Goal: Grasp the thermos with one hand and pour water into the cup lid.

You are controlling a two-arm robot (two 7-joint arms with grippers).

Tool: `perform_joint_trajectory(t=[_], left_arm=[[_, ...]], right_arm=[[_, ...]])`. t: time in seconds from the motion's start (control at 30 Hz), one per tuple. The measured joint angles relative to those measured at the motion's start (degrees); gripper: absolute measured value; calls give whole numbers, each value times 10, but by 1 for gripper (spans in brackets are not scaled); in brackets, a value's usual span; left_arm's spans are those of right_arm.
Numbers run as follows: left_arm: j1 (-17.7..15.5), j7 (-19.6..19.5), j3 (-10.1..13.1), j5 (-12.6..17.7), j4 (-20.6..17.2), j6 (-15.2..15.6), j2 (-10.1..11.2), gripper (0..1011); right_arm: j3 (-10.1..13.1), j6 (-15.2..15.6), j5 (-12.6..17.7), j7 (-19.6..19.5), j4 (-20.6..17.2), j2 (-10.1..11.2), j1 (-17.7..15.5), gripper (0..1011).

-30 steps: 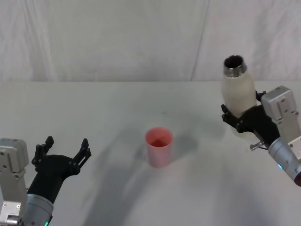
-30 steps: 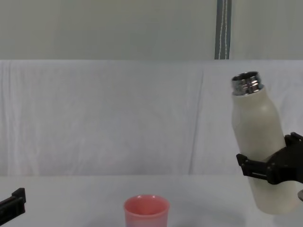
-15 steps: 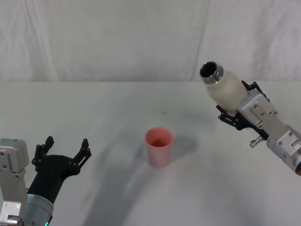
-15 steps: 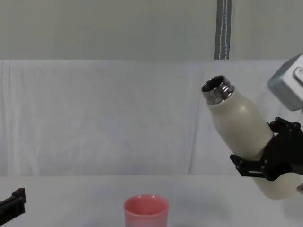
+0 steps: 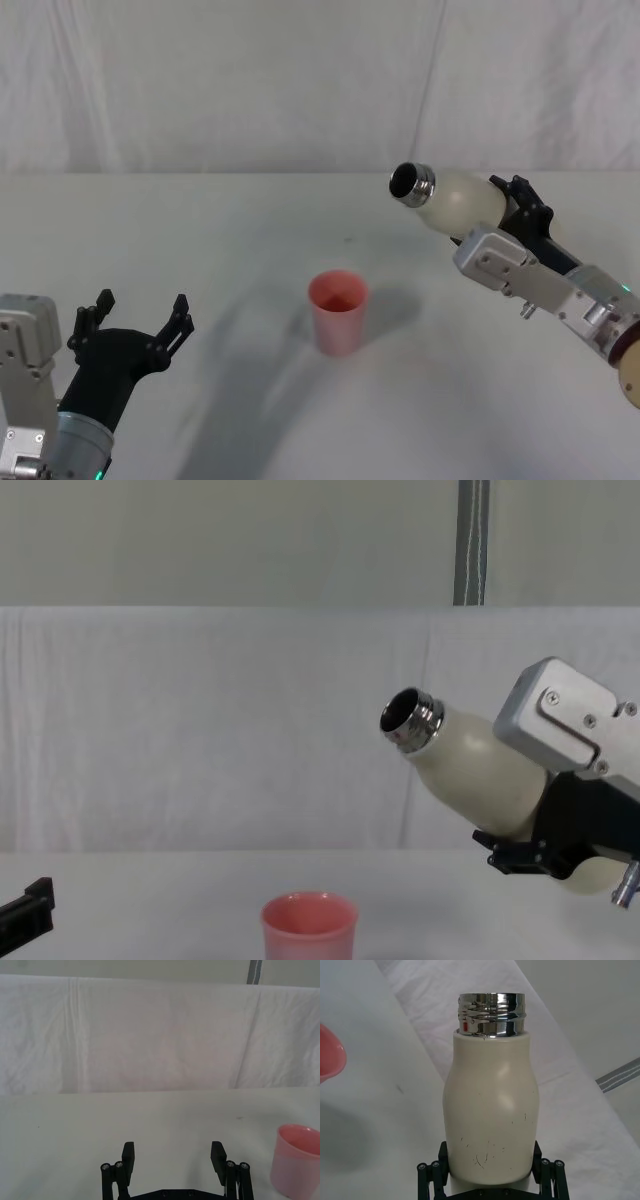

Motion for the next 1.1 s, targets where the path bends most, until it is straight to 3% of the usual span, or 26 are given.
perform_joint_trajectory(t=[0.27, 0.73, 1.1], left_arm=[[0, 0, 0, 0, 0, 0, 0, 1001], [0, 0, 0, 0, 0, 0, 0, 1001], [0, 0, 0, 0, 0, 0, 0, 1001]], right_arm=[[-12, -10, -22, -12, 23, -10, 6, 950], [-53, -10, -99, -24, 41, -2, 18, 950], [-67, -10, -121, -30, 50, 0, 20, 950]])
